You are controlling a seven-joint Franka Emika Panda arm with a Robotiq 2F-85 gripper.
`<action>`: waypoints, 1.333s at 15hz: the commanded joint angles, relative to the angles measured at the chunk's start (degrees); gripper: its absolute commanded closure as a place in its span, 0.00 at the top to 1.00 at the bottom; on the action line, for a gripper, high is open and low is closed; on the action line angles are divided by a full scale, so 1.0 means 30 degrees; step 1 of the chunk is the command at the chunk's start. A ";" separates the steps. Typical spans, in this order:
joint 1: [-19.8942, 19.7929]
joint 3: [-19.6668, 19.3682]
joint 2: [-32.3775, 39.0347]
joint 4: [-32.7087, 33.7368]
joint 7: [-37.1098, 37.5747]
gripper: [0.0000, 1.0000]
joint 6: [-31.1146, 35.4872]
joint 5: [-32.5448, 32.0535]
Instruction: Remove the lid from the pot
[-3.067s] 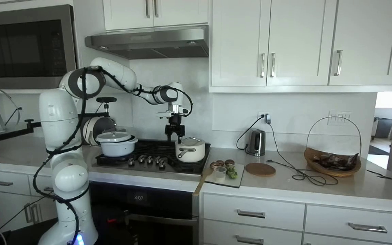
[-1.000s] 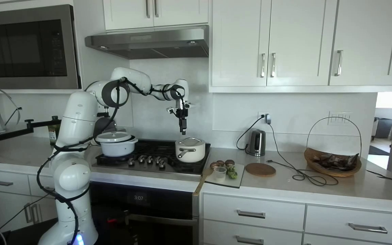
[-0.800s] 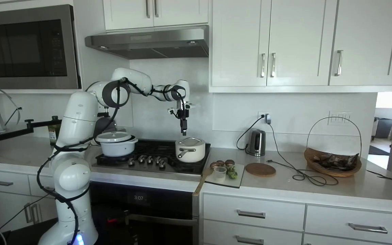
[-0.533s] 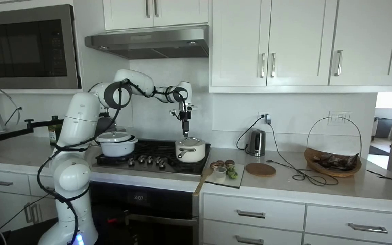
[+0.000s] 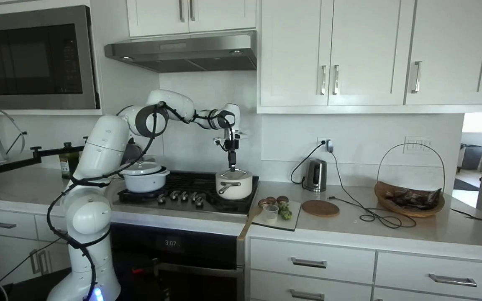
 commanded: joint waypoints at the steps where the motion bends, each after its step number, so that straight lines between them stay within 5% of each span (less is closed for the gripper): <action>1: 0.0188 -0.0217 0.0904 0.1399 0.0147 0.69 -0.0196 0.0368; 10: 0.0215 -0.0449 0.1366 0.2272 0.0214 0.02 -0.0365 0.0325; 20: 0.0321 -0.0378 0.1172 0.2708 0.0405 0.06 -0.0835 0.0596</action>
